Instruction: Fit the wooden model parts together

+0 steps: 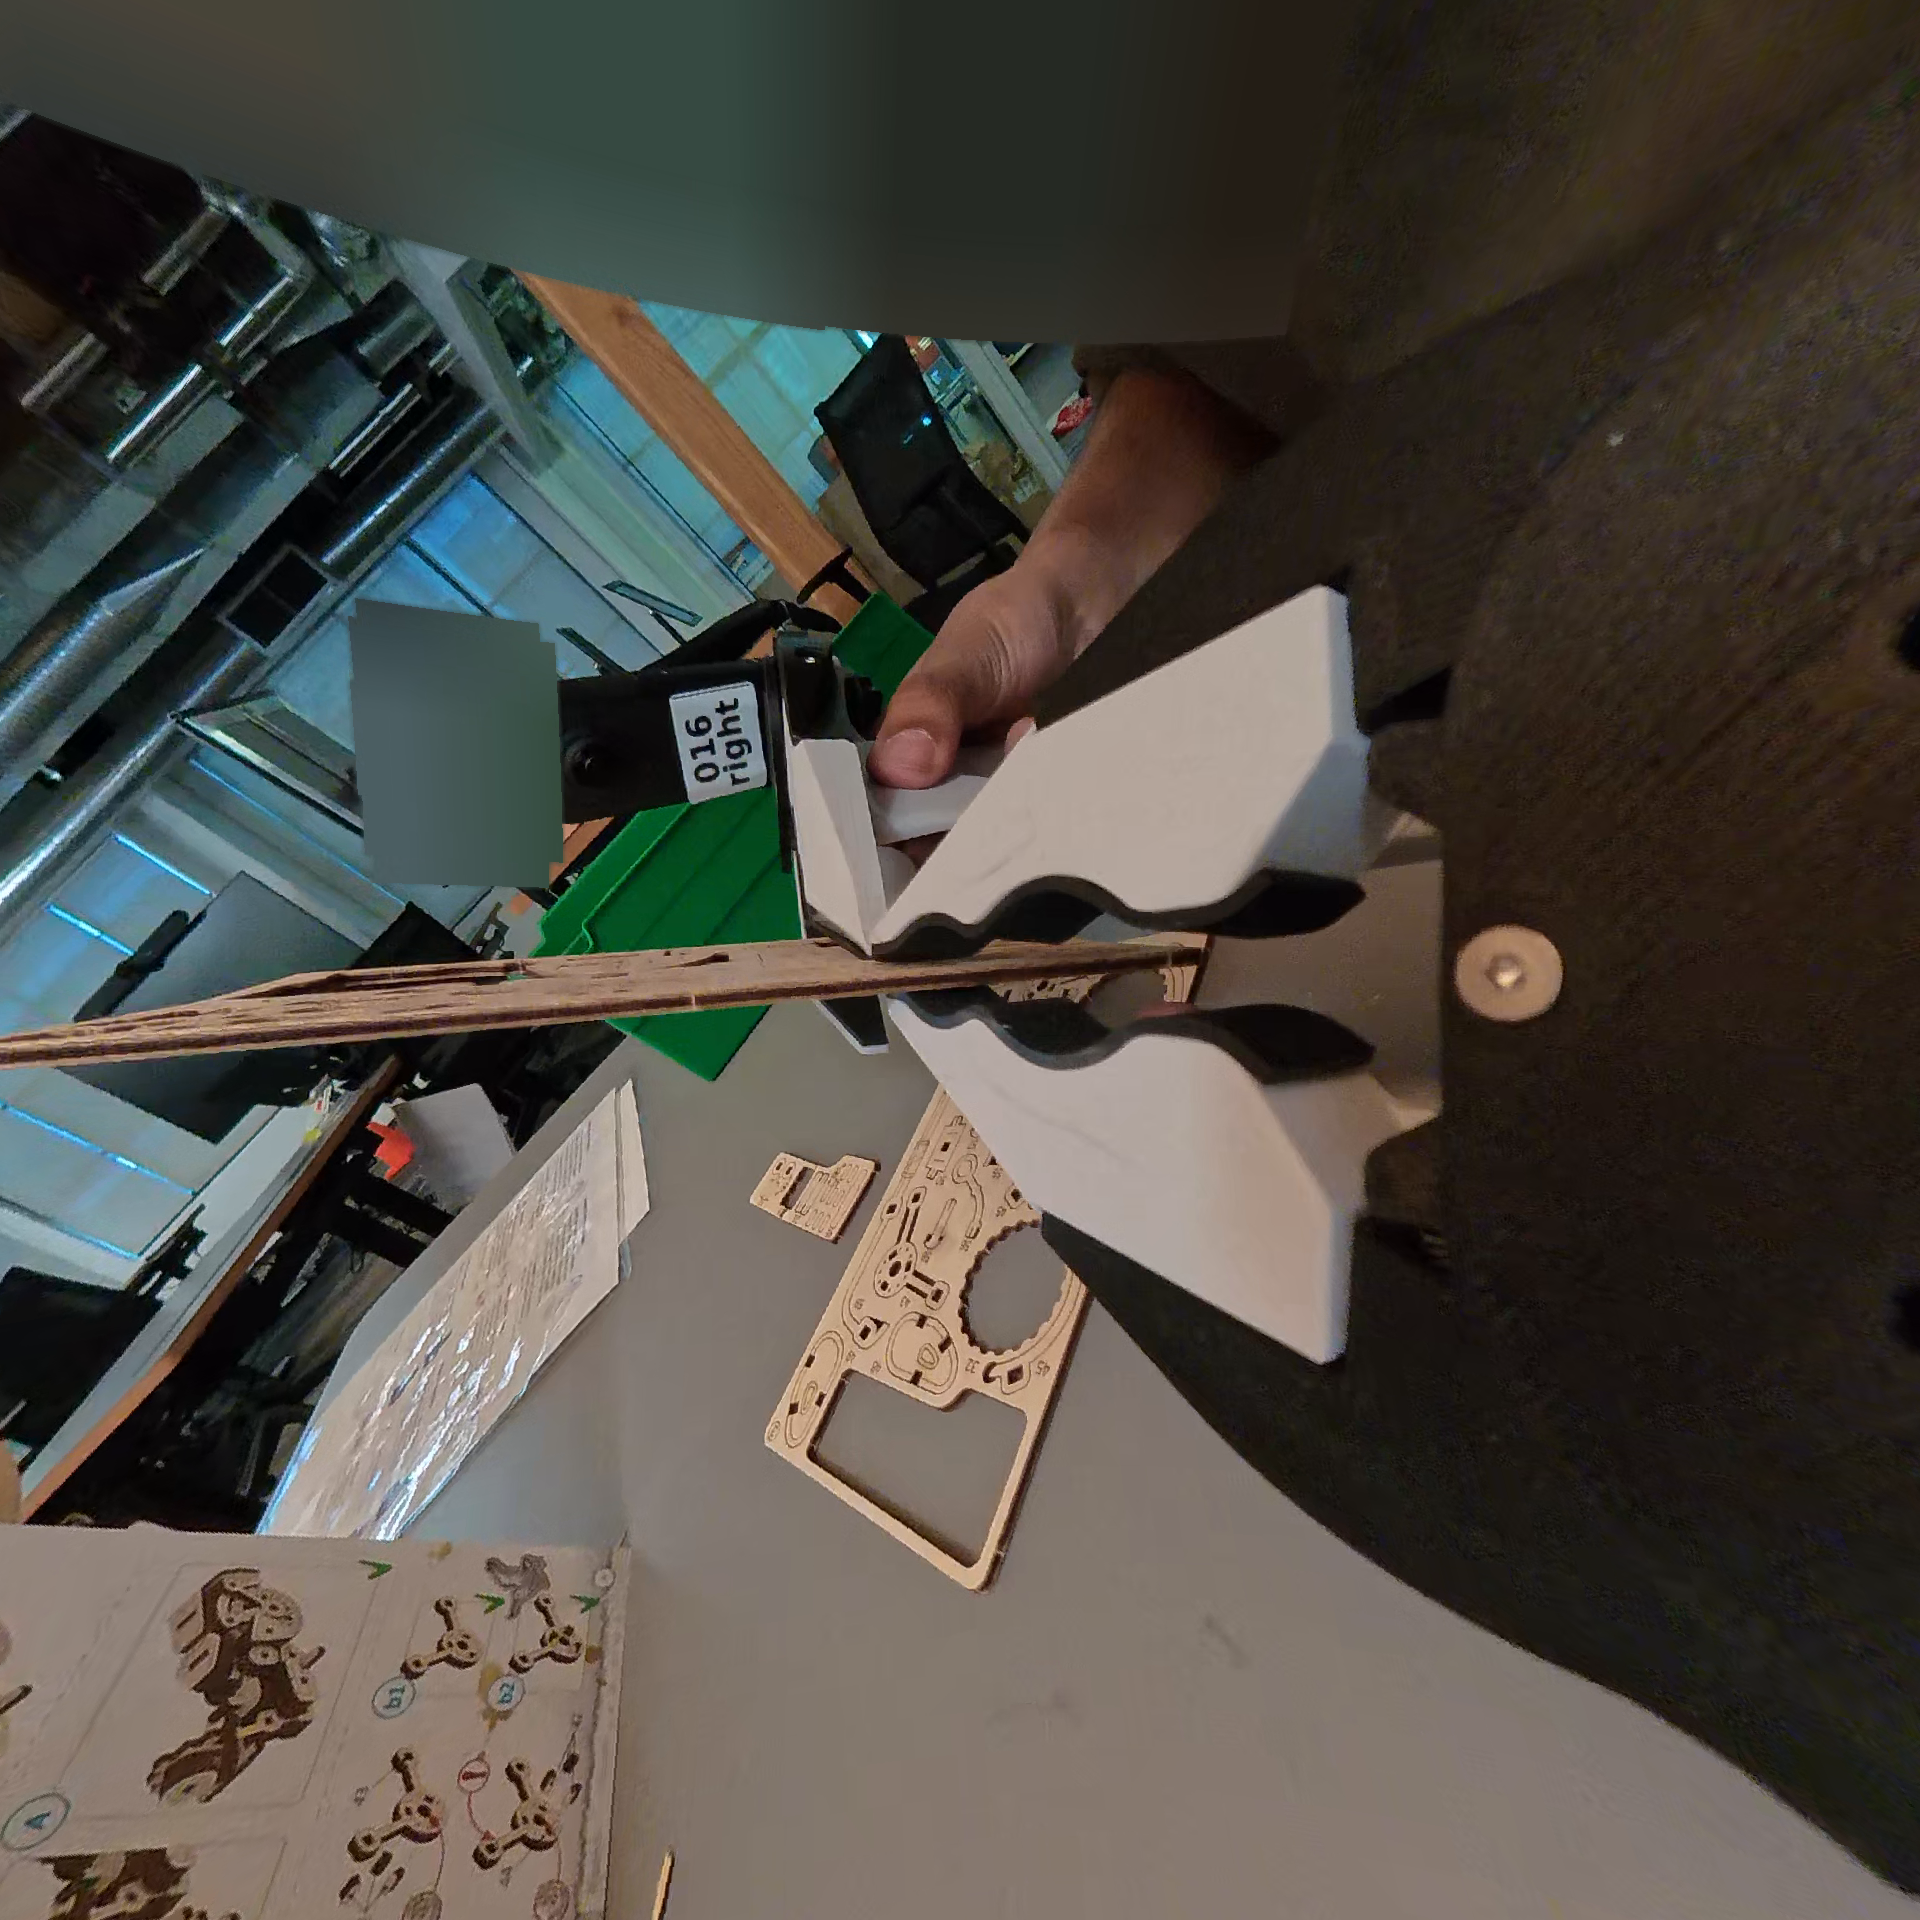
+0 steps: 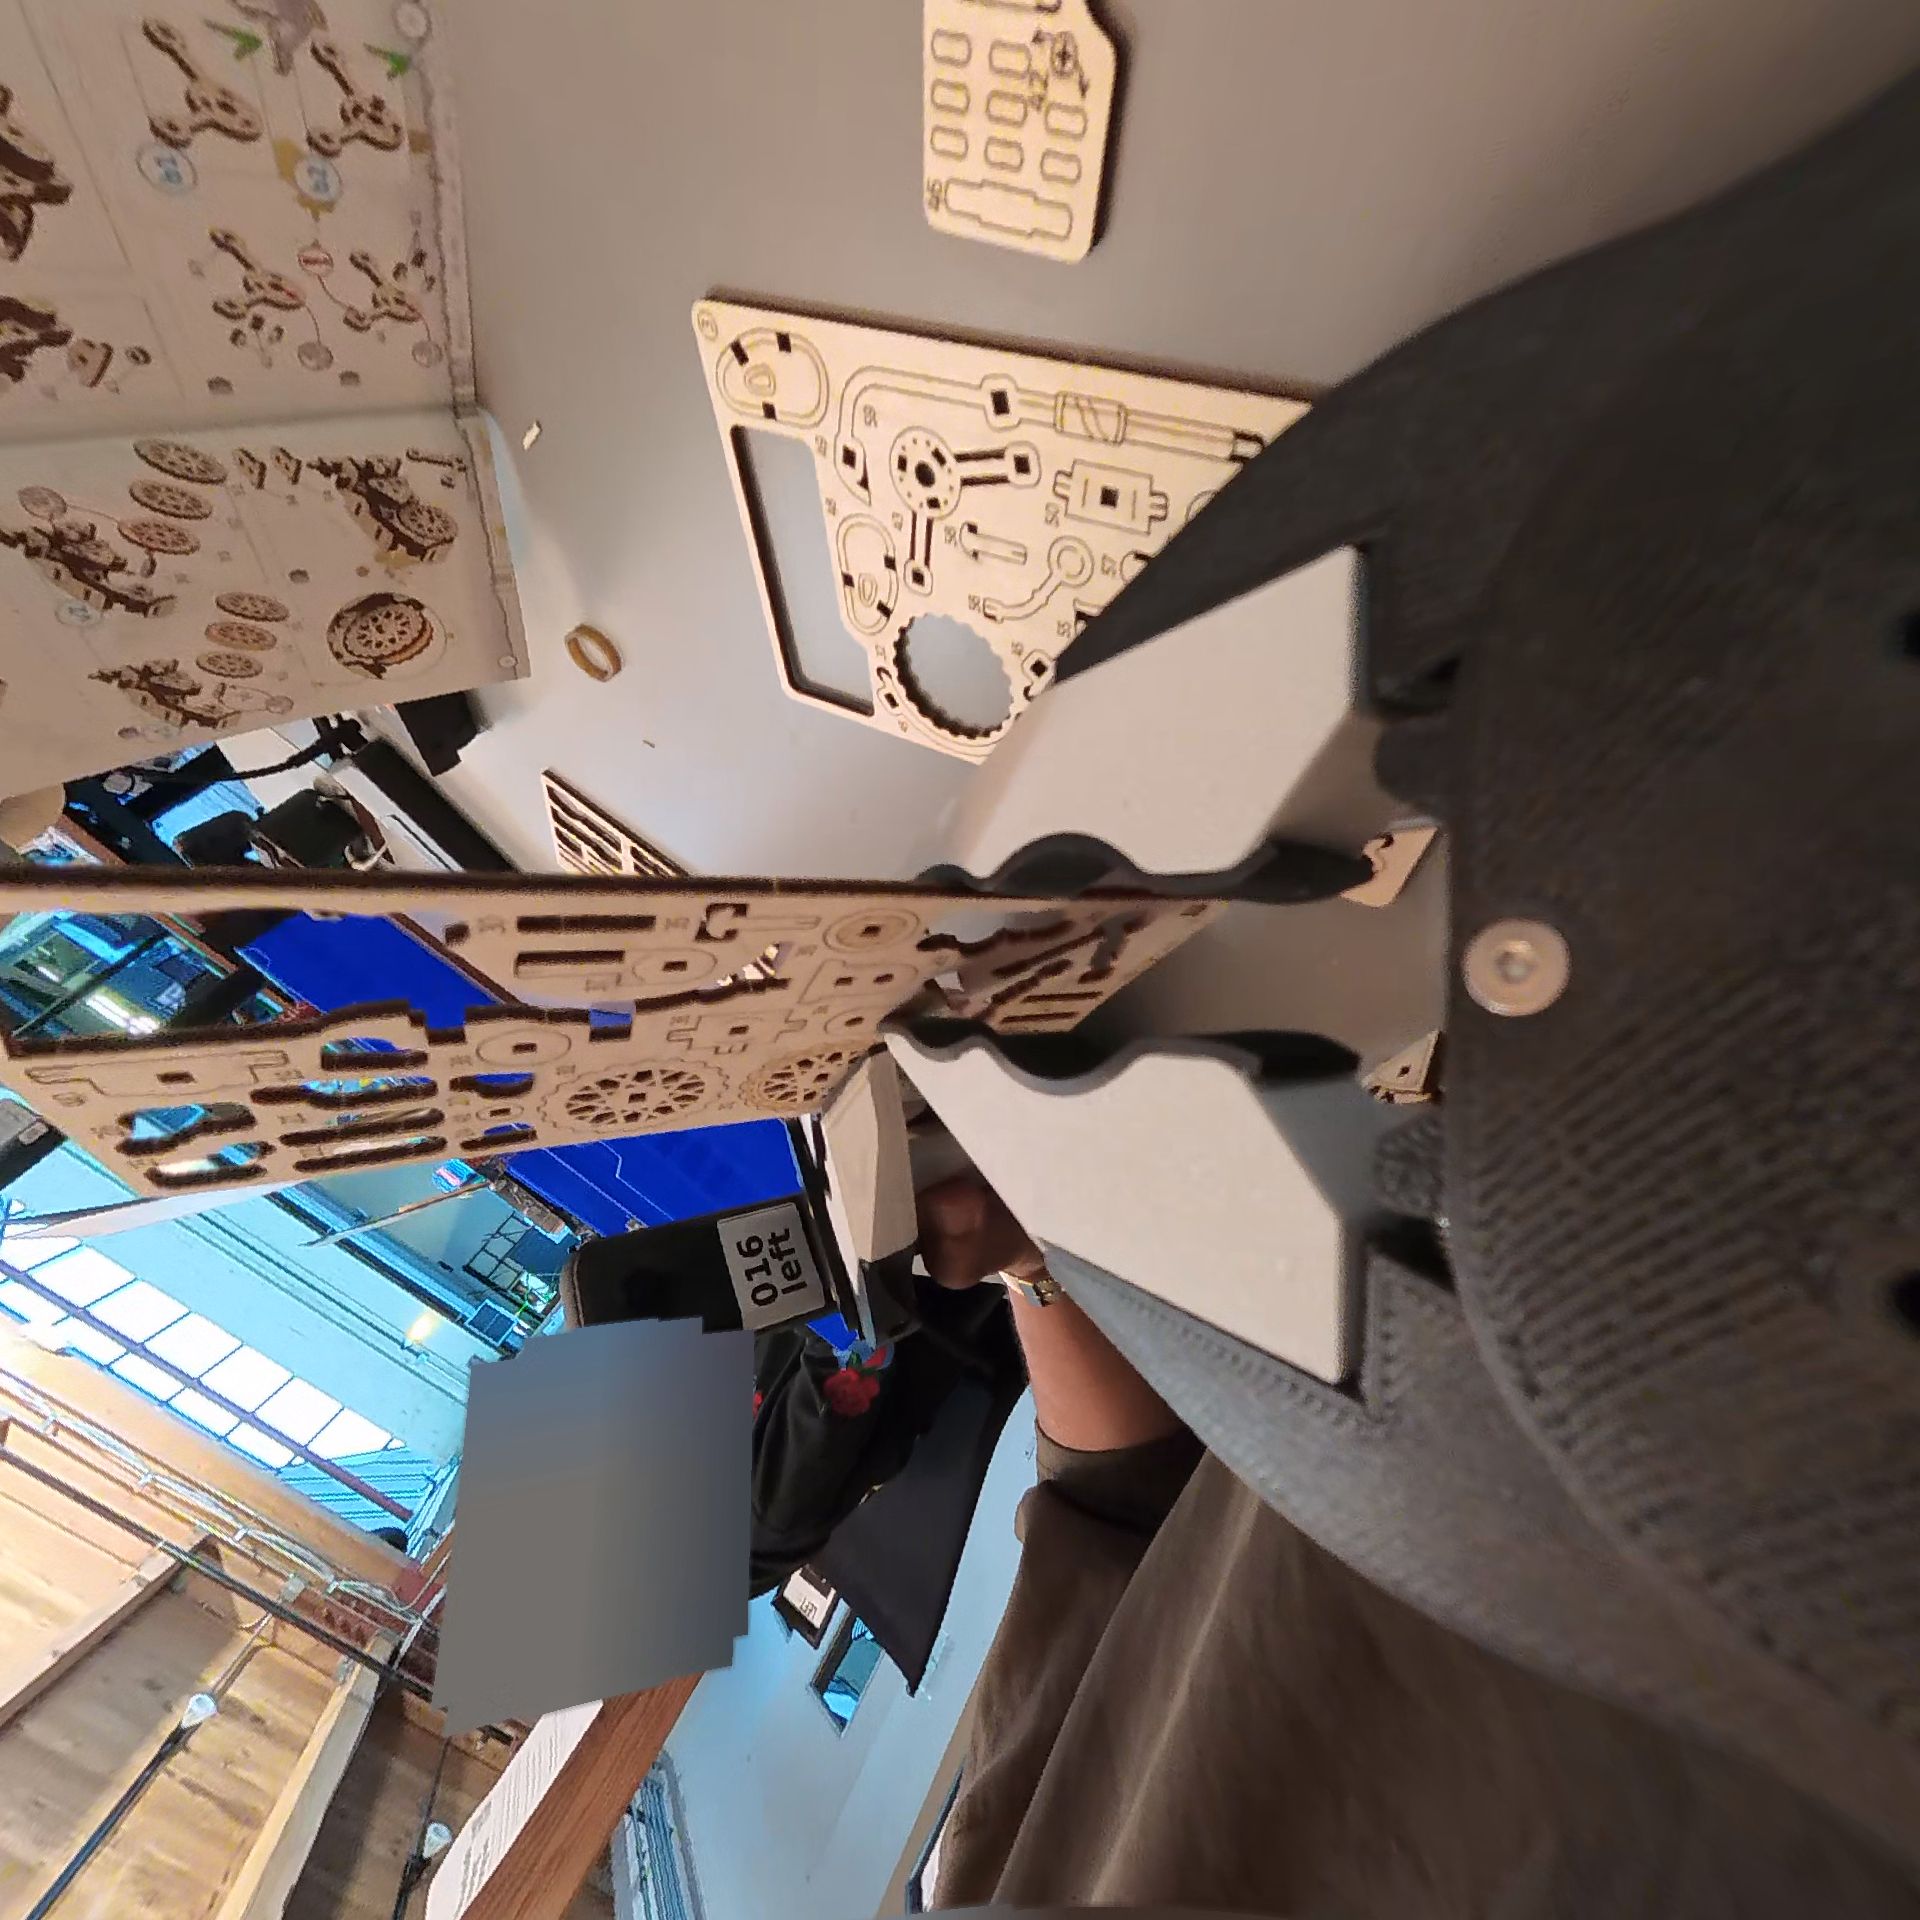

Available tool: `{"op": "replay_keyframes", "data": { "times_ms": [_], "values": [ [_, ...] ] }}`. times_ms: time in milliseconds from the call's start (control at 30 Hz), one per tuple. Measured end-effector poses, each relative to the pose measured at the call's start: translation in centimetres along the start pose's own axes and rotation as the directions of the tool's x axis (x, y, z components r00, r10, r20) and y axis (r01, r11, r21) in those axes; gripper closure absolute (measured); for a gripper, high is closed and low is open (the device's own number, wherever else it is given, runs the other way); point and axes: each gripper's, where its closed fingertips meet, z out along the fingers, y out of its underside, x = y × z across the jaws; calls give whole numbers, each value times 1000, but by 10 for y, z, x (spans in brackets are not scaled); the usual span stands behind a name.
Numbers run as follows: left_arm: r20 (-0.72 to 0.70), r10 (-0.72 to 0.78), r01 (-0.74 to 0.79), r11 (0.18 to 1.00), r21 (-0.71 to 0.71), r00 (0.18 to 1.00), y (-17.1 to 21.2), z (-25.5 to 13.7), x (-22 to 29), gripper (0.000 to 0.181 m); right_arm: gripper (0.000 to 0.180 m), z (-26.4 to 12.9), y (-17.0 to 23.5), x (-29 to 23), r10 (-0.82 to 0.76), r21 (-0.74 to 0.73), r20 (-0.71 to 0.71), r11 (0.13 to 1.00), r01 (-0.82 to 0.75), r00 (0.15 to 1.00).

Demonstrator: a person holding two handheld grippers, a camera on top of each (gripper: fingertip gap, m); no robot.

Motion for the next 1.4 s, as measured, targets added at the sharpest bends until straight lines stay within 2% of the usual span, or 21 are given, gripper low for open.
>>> {"op": "replay_keyframes", "data": {
  "times_ms": [300, 533, 700, 1233, 1400],
  "values": [
    [16, 20, -19, 1000, -8, 1000, 2, 1, 0, 180, 161, -1, 1, 2, 17, 7, -27, 1000, -17, 1000],
    [-28, -36, 36, 999, -4, 999, -2, 0, 0, 181, 155, 0, -5, -1, -68, 15, -1, 998, 68, 998],
    [-20, -7, 6, 1000, -30, 1000, 2, 0, 1, 181, 156, -1, -2, 1, -17, 8, 7, 1000, 17, 1000],
    [67, 21, -18, 999, -41, 998, 6, 2, -3, 180, 155, -1, 1, 7, -5, -1, -56, 1000, 4, 998],
    [193, 15, -17, 1000, 8, 981, -8, -18, 9, 180, 155, 10, -5, -13, -9, 3, -2, 1000, 9, 1000]
  ]
}}
